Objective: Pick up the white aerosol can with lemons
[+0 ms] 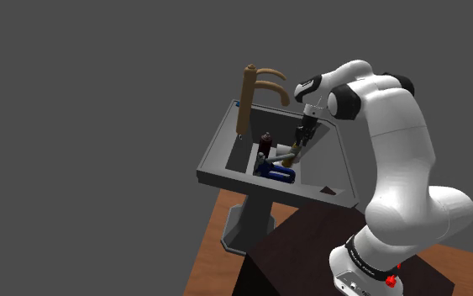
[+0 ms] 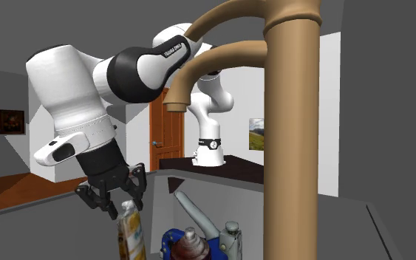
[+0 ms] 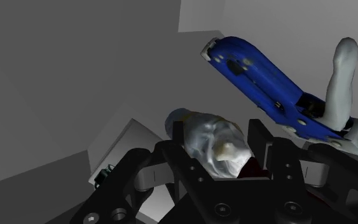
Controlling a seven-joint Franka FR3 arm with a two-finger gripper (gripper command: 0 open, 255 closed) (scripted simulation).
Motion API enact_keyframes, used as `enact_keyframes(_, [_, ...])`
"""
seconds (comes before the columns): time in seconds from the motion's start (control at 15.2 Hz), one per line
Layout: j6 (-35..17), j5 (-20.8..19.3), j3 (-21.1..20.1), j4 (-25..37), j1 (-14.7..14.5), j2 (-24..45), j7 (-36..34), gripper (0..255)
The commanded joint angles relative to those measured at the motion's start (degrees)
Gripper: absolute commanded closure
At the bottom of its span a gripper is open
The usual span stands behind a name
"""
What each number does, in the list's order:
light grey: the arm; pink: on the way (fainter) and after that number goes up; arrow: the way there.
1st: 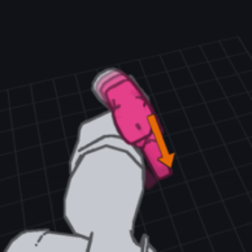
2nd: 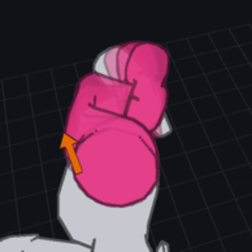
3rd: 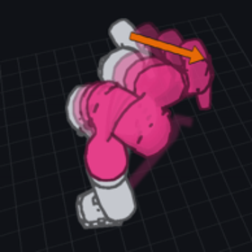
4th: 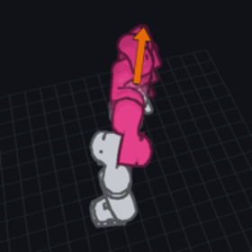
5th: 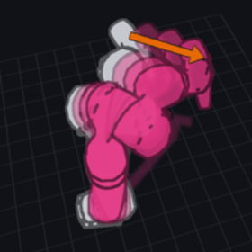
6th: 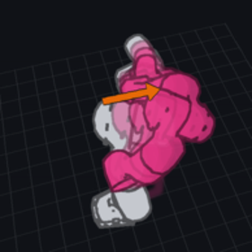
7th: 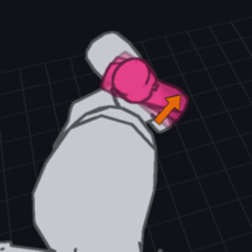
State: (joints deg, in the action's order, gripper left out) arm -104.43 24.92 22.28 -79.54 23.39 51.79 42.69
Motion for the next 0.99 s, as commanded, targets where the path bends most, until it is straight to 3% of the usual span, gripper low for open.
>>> enact_keyframes(0.0, [0.62, -0.22, 0.19, -0.16, -0.13, -0.78, -0.13, 255])
enact_keyframes(0.92, [6.53, -2.08, 1.65, -0.02, -0.93, -6.8, -1.39, 255])
